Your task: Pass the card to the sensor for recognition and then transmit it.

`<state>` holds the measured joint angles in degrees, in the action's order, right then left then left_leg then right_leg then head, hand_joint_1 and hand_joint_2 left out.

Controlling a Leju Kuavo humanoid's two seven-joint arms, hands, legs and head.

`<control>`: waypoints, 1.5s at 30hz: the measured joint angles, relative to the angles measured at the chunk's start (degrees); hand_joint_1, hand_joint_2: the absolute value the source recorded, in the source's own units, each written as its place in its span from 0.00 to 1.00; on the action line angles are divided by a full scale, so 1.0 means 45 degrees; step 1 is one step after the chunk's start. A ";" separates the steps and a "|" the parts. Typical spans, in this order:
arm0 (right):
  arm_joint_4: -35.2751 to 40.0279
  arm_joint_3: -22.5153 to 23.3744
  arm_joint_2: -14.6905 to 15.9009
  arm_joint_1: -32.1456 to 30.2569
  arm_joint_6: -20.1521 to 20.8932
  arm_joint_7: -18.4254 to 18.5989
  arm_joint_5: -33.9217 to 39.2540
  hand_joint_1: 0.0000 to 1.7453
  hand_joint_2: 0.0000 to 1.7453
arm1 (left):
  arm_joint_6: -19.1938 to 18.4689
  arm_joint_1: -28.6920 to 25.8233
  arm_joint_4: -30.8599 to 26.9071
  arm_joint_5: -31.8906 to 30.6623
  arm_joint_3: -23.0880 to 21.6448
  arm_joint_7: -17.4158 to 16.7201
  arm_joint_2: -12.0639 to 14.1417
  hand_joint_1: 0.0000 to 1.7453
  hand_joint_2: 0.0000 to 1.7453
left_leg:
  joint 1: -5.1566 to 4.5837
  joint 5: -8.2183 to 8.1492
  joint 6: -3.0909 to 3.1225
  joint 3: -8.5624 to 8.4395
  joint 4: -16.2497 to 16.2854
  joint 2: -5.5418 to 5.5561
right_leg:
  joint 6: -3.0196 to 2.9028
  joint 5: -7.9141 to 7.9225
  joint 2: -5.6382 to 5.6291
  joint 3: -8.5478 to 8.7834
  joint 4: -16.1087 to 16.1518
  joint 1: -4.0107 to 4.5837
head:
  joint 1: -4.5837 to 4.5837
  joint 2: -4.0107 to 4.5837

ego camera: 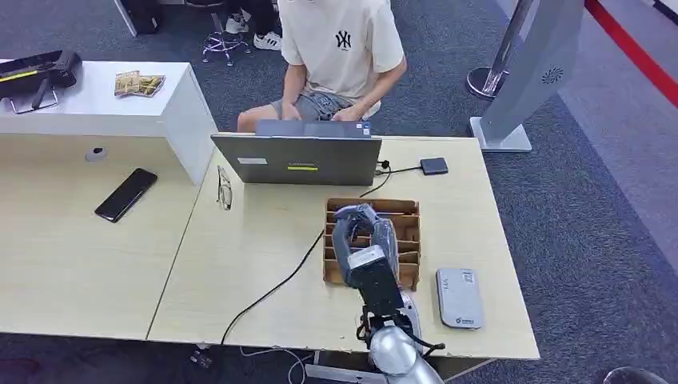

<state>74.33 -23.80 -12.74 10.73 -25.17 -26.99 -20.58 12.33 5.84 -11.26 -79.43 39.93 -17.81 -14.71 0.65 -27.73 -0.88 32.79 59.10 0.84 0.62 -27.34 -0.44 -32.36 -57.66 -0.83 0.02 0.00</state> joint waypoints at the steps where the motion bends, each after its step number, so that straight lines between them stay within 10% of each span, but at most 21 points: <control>1: -0.0107 -0.0117 0.0005 0.0037 -0.0422 0.0083 -0.0515 0.21 1.00 | -0.0005 -0.0001 0.0000 -0.0024 0.0005 0.0000 0.0000 0.00 1.00 | 0.0000 0.0000 0.0000 0.0001 0.0000 0.0000 | 0.0000 0.0000 0.0000 0.0000 0.0000 0.0000 | 0.0005 0.0000; 10: -0.1297 -0.0971 0.0039 0.0410 -0.2777 0.1162 -0.3861 0.14 1.00 | -0.0063 0.0001 0.0000 -0.0233 0.0005 0.0000 -0.0005 0.00 1.00 | 0.0000 0.0000 0.0000 0.0001 -0.0001 0.0000 | 0.0000 0.0000 0.0000 0.0002 -0.0001 0.0000 | 0.0000 0.0000; 21: -0.2278 -0.0995 -0.0005 0.0672 -0.2932 0.1793 -0.6571 0.31 1.00 | -0.0107 0.0000 0.0000 -0.0495 0.0005 -0.0010 -0.0005 0.00 1.00 | 0.0000 0.0000 0.0000 0.0002 0.0000 0.0003 | 0.0000 0.0000 0.0002 0.0001 0.0000 0.0000 | -0.0005 0.0000; 27: -0.2675 -0.0404 -0.0122 0.0816 -0.2936 0.1870 -0.7773 0.55 1.00 | -0.0160 0.0000 0.0000 -0.0704 0.0005 -0.0010 -0.0010 0.00 1.00 | 0.0000 0.0000 0.0000 0.0001 0.0000 0.0002 | 0.0000 0.0000 0.0002 0.0001 0.0000 -0.0001 | 0.0000 0.0000; 45: -0.3516 0.2604 -0.0607 0.1374 -0.2946 0.2132 -1.0499 0.59 1.00 | -0.0253 0.0002 0.0000 -0.1122 0.0000 -0.0010 -0.0010 0.00 1.00 | -0.0001 0.0000 0.0000 0.0001 0.0000 0.0002 | 0.0000 0.0001 0.0002 0.0001 0.0000 -0.0001 | 0.0000 0.0000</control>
<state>58.51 -12.09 -15.47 16.91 -38.42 -17.40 -67.82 11.19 5.85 -11.26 -84.48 39.93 -17.86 -14.75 0.64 -27.73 -0.88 32.80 59.10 0.85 0.62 -27.34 -0.44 -32.35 -57.66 -0.83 0.02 0.00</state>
